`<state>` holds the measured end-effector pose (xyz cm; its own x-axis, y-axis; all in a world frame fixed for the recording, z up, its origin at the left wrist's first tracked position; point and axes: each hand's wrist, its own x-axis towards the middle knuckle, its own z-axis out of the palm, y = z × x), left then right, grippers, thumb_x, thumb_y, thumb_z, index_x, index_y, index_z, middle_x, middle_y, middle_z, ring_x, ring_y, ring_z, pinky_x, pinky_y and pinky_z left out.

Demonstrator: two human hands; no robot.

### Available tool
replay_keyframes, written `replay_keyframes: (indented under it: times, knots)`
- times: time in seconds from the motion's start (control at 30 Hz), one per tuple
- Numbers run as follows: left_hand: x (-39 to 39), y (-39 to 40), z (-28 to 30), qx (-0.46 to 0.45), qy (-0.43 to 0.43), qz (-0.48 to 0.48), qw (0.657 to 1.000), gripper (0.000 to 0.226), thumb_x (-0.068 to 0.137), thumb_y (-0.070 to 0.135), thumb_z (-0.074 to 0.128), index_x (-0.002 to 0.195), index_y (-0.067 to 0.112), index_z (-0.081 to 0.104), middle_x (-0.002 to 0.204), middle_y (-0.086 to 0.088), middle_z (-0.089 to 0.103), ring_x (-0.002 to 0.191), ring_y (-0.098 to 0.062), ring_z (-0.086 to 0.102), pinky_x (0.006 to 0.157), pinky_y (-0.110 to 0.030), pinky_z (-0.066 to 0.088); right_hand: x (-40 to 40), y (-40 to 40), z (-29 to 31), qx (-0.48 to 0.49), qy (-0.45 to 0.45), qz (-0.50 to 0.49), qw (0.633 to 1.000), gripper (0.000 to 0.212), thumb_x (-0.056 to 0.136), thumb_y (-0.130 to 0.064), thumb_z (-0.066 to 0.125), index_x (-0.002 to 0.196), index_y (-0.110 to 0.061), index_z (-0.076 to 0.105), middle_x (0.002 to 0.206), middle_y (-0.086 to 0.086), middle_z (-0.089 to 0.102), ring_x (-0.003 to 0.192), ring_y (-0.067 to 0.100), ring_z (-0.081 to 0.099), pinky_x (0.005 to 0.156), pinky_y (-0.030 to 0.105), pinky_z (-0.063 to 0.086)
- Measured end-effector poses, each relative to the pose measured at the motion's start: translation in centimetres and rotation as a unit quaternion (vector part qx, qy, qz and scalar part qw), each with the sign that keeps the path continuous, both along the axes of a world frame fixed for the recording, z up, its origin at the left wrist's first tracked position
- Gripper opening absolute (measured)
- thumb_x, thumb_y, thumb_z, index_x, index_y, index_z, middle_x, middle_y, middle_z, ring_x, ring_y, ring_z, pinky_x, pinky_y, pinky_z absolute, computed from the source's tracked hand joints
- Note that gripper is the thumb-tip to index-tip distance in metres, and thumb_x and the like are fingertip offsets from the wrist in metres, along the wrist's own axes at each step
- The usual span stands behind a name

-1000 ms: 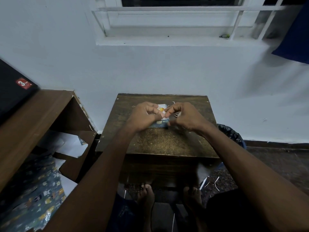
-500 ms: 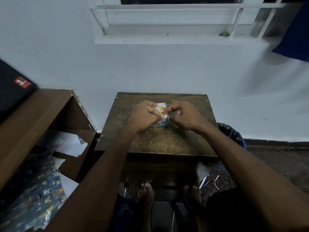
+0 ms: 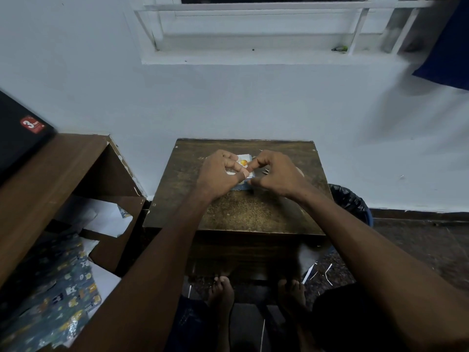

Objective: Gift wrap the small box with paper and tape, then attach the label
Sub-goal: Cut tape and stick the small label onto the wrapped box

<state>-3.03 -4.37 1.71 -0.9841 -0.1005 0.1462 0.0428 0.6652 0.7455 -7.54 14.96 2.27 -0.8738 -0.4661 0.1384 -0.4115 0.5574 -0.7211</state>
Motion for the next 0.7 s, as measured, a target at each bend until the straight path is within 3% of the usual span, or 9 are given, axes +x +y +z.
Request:
replay_keyframes:
  times: [0.13,0.4,0.5,0.6,0.7]
  knots:
    - [0.1,0.1,0.1,-0.006,0.006,0.000,1.000,0.009,0.083,0.029,0.088,0.091,0.027,0.085,0.121,0.006,0.067,0.115,-0.013,0.061,0.096,-0.036,0.051,0.0,-0.2,-0.3,-0.011,0.011,-0.011,1.000,0.017,0.078,-0.021,0.087,0.092,-0.026,0.080,0.103,-0.011,0.070,0.099,0.007,0.063,0.079,0.019,0.046]
    - [0.5,0.6,0.4,-0.022,0.038,0.026,0.999,0.011,0.082,0.028,0.089,0.092,0.027,0.087,0.123,0.004,0.070,0.114,-0.011,0.061,0.089,-0.026,0.045,0.6,-1.1,-1.5,-0.015,0.089,-0.040,0.995,0.020,0.075,-0.013,0.084,0.090,-0.024,0.075,0.095,-0.010,0.070,0.090,0.009,0.064,0.080,0.040,0.056]
    - [0.6,0.8,0.5,-0.032,0.040,0.031,0.998,0.010,0.081,0.027,0.090,0.090,0.030,0.086,0.125,0.005,0.070,0.112,-0.009,0.062,0.086,-0.023,0.043,0.6,-1.1,-1.6,-0.020,0.103,-0.040,0.994,0.025,0.074,-0.013,0.084,0.097,-0.022,0.078,0.097,-0.009,0.073,0.091,0.009,0.066,0.081,0.039,0.057]
    - [0.4,1.0,0.6,-0.019,0.030,0.048,0.998,0.020,0.078,0.026,0.093,0.096,0.027,0.086,0.125,0.007,0.070,0.106,-0.008,0.064,0.086,-0.024,0.050,0.7,-1.1,-1.4,-0.022,0.098,-0.037,0.994,0.044,0.072,-0.013,0.087,0.115,-0.021,0.078,0.106,-0.007,0.076,0.096,0.005,0.069,0.086,0.035,0.059]
    - [0.2,1.1,0.6,0.018,0.006,0.065,0.998,0.028,0.075,0.022,0.095,0.101,0.023,0.085,0.123,0.007,0.067,0.105,-0.008,0.062,0.078,-0.014,0.044,0.7,-1.1,-1.2,-0.026,0.098,-0.035,0.994,0.049,0.071,-0.012,0.088,0.117,-0.023,0.078,0.108,-0.008,0.077,0.097,0.005,0.069,0.087,0.035,0.059]
